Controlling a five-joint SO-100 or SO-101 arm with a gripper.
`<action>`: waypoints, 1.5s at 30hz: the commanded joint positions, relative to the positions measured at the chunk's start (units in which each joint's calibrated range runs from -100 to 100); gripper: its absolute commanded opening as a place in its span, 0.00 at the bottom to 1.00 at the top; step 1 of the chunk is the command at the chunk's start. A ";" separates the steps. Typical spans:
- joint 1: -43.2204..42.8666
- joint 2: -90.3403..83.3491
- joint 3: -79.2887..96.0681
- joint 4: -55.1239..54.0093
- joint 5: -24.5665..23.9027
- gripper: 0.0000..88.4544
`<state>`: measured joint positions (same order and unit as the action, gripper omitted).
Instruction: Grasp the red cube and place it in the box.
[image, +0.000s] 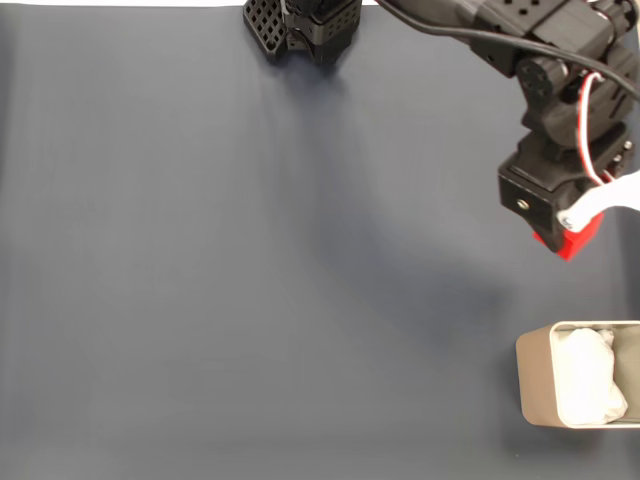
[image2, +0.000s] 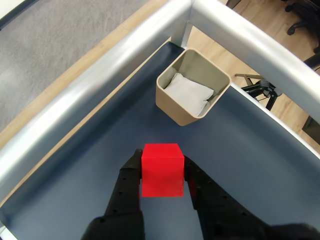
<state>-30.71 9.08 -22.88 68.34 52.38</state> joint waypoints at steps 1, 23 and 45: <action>1.24 1.76 -7.69 -0.55 -0.63 0.05; 2.94 20.47 -34.15 -3.09 -2.83 0.05; 6.21 30.35 -41.08 -12.03 -3.42 0.04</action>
<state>-25.59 39.73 -60.94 58.71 48.47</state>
